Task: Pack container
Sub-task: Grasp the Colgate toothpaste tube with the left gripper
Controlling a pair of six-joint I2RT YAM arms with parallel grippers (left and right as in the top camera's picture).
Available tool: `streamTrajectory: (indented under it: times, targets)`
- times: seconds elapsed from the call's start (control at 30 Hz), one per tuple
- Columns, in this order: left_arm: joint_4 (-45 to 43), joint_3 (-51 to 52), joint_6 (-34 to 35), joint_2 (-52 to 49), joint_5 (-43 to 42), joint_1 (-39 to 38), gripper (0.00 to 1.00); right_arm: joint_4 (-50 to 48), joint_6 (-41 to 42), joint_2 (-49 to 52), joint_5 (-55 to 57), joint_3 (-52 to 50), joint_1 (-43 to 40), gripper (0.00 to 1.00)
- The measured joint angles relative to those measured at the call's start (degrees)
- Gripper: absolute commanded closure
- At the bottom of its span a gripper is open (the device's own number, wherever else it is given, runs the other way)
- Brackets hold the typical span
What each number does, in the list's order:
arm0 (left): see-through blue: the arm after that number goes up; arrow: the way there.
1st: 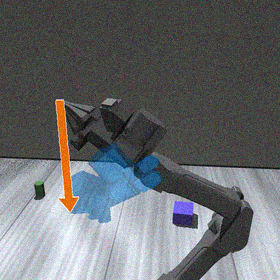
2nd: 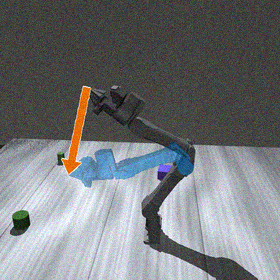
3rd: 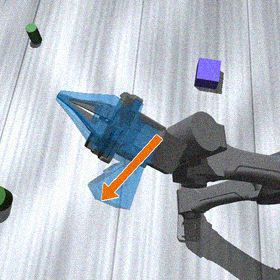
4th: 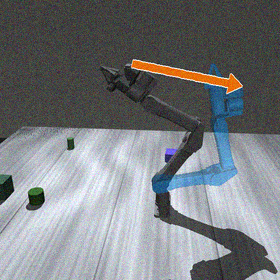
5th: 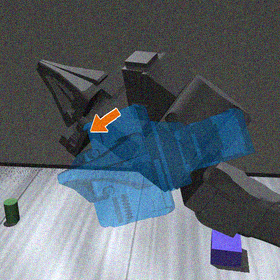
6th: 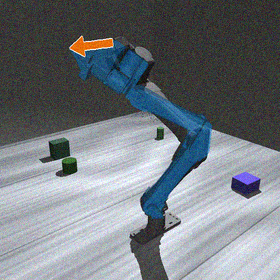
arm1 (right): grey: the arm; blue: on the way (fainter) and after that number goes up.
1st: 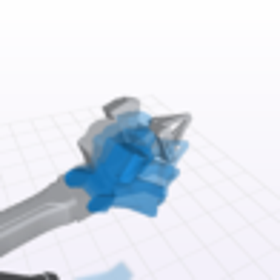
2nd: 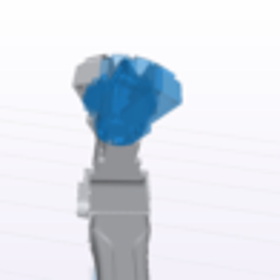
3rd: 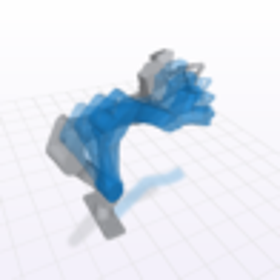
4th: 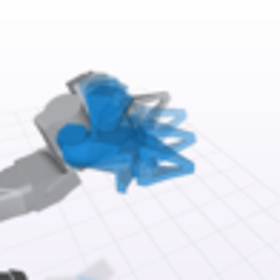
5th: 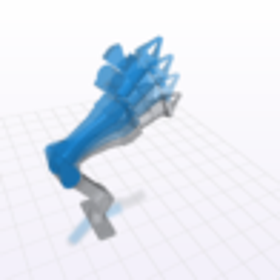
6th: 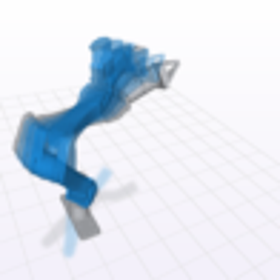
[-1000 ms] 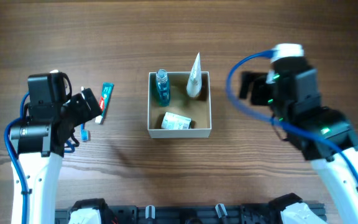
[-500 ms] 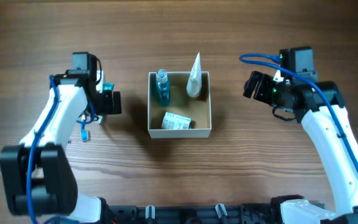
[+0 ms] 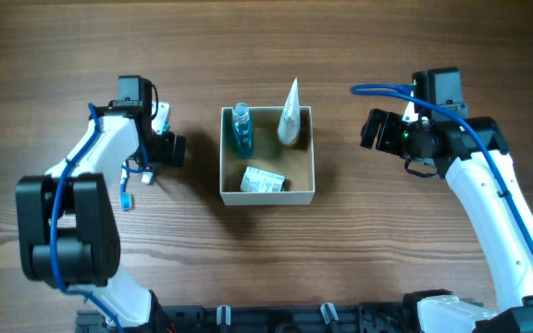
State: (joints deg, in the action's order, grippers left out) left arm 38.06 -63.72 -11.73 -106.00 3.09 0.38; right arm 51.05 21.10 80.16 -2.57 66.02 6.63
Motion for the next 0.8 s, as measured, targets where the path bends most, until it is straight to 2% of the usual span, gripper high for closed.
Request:
streamTrajectory:
  times: [0.13, 0.17, 0.27, 0.37, 0.5, 0.6, 0.63, 0.8]
  targets:
    - [0.0, -0.8, -0.3, -1.7, -0.9, 0.1, 0.0, 0.0, -0.6, 0.0, 0.0, 0.0, 0.0, 0.0]
    - [0.0, -0.8, -0.3, -1.7, -0.9, 0.1, 0.03, 0.0, -0.8, 0.0, 0.0, 0.0, 0.0, 0.0]
    - [0.5, -0.9, -0.1, -1.8, -1.1, 0.1, 0.25, 0.0, -0.9, 0.0, 0.0, 0.0, 0.0, 0.0]
    - [1.8, -1.0, 0.0, -1.8, -1.4, 0.1, 0.41, 0.0, -0.9, 0.0, 0.0, 0.0, 0.0, 0.0]
    - [2.6, -1.0, 1.4, -1.8, -1.5, 0.1, 0.53, 0.0, -0.9, 0.0, 0.0, 0.0, 0.0, 0.0]
    - [2.8, -1.0, 1.9, -1.8, -1.5, 0.1, 0.73, 0.3, -0.9, 0.0, 0.0, 0.0, 0.0, 0.0]
    - [2.9, -1.0, 2.0, -1.9, -1.5, 0.1, 0.76, 0.5, -0.9, 0.0, 0.0, 0.0, 0.0, 0.0]
    - [2.9, -1.0, 1.9, -1.9, -1.5, 0.1, 0.76, 0.8, -0.9, 0.0, 0.0, 0.0, 0.0, 0.0]
